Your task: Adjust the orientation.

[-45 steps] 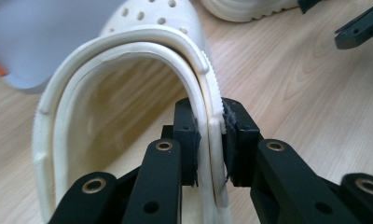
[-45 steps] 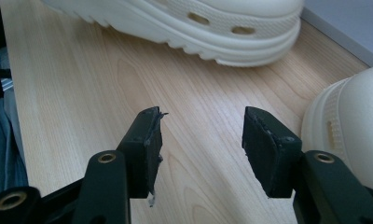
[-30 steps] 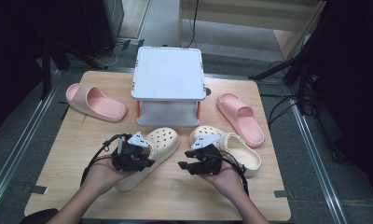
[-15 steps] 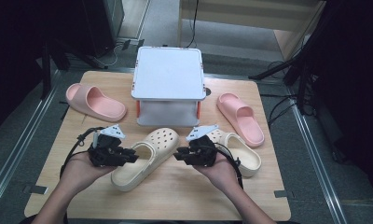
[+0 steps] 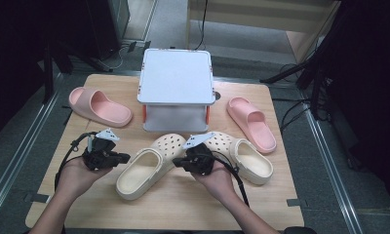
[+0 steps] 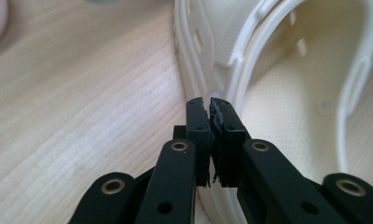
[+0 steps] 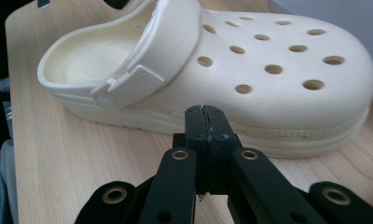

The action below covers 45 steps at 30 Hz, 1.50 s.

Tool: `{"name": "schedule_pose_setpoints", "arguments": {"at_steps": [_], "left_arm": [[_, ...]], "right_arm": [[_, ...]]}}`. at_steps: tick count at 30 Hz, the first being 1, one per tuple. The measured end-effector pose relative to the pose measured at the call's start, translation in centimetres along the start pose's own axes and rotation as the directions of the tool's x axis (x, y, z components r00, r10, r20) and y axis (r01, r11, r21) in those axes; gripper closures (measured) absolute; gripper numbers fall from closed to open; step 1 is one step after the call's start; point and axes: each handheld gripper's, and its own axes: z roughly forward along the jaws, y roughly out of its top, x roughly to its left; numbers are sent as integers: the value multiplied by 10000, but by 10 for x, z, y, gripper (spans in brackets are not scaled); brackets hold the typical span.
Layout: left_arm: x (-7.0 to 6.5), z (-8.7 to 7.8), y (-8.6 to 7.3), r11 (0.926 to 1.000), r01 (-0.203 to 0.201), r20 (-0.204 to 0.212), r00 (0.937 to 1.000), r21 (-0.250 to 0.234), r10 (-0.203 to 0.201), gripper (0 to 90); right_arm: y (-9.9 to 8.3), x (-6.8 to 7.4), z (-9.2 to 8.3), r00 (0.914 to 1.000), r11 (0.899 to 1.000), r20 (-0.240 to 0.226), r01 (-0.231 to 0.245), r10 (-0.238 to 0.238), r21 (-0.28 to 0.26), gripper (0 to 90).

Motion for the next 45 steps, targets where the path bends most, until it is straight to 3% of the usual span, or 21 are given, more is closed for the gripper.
{"name": "schedule_pose_setpoints", "arguments": {"at_steps": [1,8,14,18,21,27,30,31,34,38,40,42,45], "left_arm": [[1,6,-2,9997,15,-152,9999,240,-12,849],[-2,13,-3,9990,226,-152,9996,390,-220,866],[-6,13,-8,9988,398,186,9990,278,-403,882],[-15,14,-10,9992,136,588,9981,370,-157,882],[-27,17,-11,9988,-159,965,9953,455,114,879],[-43,25,-8,9960,-697,1285,9898,560,621,857],[-44,25,-7,9957,-712,1313,9893,590,630,841],[-42,26,-8,9968,-547,1425,9887,583,459,836],[-39,25,-8,9976,-396,1486,9884,577,306,771],[-30,17,-7,9999,-21,1468,9892,101,6,632],[-23,11,-7,9993,251,1519,9882,-277,-206,563],[-20,10,-7,9990,245,1478,9888,-379,-187,504],[-13,7,-3,9972,445,1414,9893,-602,-357,465]], "right_arm": [[0,1,4,9999,9999,-42,127,-127,116,900],[2,-1,13,9998,9990,-36,211,-210,388,900],[4,-5,14,9998,9988,-34,209,-208,446,900],[5,-8,12,9998,9991,133,122,-127,414,900],[5,-16,10,9996,9993,229,-195,188,327,900],[5,-24,8,9973,9984,527,-516,503,237,900],[5,-26,7,9969,9981,543,-587,576,177,900],[5,-26,7,9969,9982,546,-576,566,175,900],[5,-26,7,9969,9986,608,-510,500,151,881],[4,-27,3,9960,9989,777,-456,445,123,834],[5,-26,-8,9959,9992,814,-378,385,-108,786],[5,-26,-12,9968,9993,724,-329,342,-193,765],[1,-23,-29,9978,9994,635,-166,184,-300,707]]}}
